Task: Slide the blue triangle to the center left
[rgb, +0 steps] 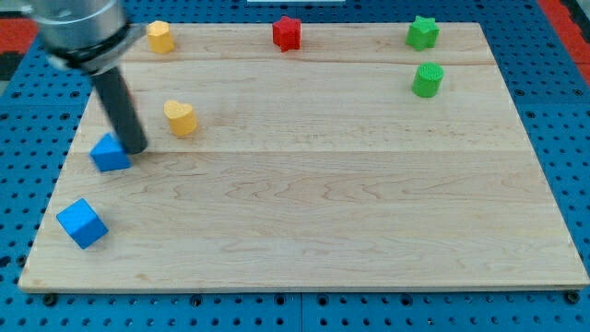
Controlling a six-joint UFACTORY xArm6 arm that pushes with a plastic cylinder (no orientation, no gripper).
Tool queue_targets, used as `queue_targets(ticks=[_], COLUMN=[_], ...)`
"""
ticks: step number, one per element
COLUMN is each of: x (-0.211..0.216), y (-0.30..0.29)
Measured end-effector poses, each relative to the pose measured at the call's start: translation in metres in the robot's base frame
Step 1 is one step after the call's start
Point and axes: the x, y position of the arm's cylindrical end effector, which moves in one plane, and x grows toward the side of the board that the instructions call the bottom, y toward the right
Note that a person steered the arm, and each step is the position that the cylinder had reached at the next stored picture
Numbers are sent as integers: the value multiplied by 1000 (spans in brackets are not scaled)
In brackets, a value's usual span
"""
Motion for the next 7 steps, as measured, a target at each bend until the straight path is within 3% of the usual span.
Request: queue_targets(ticks=[1,2,3,5,6,7], x=[18,48,71,-18,3,26], y=[70,92,25,-7,50,6])
